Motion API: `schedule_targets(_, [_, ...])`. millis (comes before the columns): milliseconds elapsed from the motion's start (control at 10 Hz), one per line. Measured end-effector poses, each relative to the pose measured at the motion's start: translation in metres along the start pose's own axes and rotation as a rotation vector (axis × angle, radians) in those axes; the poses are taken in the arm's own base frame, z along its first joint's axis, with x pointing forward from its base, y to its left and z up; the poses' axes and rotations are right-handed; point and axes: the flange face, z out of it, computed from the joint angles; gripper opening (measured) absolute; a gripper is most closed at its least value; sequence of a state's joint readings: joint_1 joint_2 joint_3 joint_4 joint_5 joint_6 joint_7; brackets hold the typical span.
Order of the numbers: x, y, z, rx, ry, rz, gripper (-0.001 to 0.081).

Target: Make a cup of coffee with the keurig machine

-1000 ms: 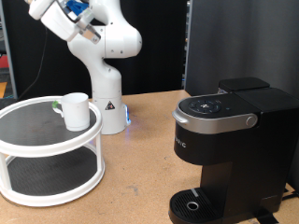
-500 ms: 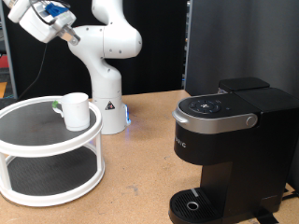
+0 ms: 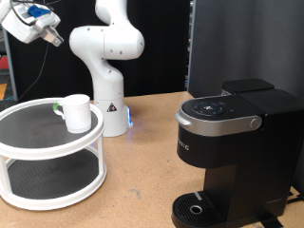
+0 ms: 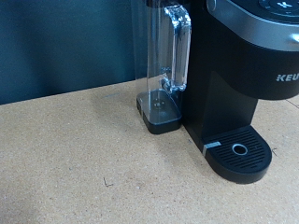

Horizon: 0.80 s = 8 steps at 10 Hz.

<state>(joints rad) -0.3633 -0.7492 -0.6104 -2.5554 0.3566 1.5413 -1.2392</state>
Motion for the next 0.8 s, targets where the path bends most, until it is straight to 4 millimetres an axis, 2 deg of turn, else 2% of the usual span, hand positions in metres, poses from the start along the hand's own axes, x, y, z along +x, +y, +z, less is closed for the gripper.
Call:
schedule_targets(400, [-0.006,0.002,-0.002,0.002,0.010,0.009,0.0002])
schedule_targets(800, [-0.020,0.024,0.024,-0.046,0.016,-0.024,0.0002])
